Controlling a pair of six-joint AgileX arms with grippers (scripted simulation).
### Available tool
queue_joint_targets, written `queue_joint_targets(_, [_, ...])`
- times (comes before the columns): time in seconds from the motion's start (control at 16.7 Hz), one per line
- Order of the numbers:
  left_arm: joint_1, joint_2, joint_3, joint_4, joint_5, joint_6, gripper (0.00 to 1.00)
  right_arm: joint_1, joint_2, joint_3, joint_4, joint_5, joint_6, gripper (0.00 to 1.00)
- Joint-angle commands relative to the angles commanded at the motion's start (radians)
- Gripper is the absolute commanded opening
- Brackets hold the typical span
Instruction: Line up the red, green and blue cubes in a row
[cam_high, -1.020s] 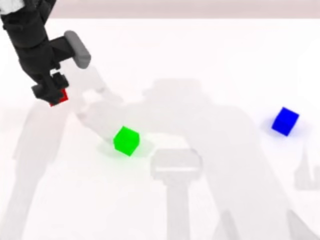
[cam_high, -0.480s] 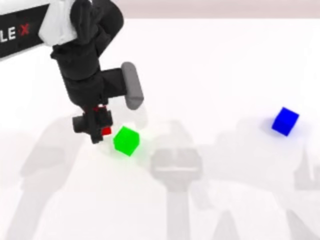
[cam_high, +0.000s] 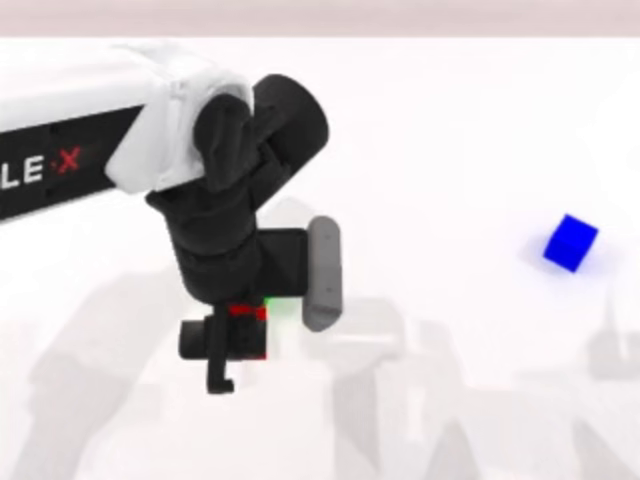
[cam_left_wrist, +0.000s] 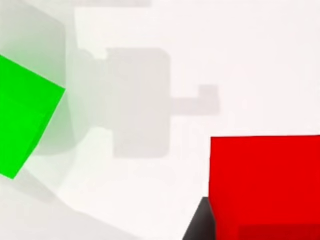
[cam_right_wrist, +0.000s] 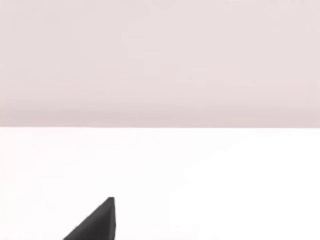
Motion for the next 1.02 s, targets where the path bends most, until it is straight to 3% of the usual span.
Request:
queue_joint_targets(0.24, [0.002, 0.010, -0.010, 0.015, 0.000, 0.001, 0.00, 0.000, 0.000, 0.000, 0.000, 0.000, 0.000, 1.00])
queue_joint_targets(0.66, [-0.007, 0.097, -0.155, 0.256, 0.000, -0.006, 0.00, 0.000, 0.000, 0.000, 0.000, 0.000, 0.000, 1.00])
queue_joint_targets(0.96, [-0.008, 0.104, -0.164, 0.268, 0.000, -0.006, 0.00, 0.000, 0.000, 0.000, 0.000, 0.000, 0.000, 1.00])
queue_joint_targets(1.02, [-0.008, 0.104, -0.164, 0.268, 0.000, -0.006, 0.08, 0.000, 0.000, 0.000, 0.000, 0.000, 0.000, 1.00])
